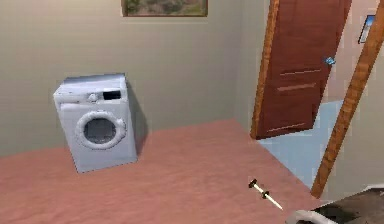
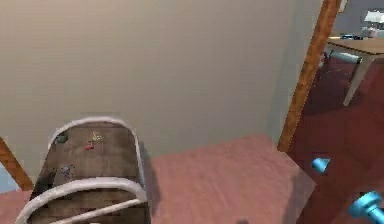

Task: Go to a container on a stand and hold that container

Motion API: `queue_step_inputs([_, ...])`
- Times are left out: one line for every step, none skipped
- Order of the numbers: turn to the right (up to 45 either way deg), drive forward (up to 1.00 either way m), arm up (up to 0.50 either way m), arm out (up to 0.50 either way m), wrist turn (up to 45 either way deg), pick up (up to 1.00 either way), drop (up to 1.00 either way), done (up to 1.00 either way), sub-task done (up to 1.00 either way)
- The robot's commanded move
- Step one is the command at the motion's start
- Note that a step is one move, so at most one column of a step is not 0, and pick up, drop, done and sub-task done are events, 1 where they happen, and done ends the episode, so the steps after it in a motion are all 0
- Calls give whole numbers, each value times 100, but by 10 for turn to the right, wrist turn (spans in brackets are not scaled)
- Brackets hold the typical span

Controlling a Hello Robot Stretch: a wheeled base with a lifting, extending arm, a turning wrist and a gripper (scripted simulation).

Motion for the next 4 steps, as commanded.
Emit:
queue_step_inputs([450,0,0,0,0,0,0,0,0])
queue_step_inputs([450,0,0,0,0,0,0,0,0])
queue_step_inputs([270,0,0,0,0,0,0,0,0])
queue_step_inputs([0,40,0,0,0,0,0,0,0])
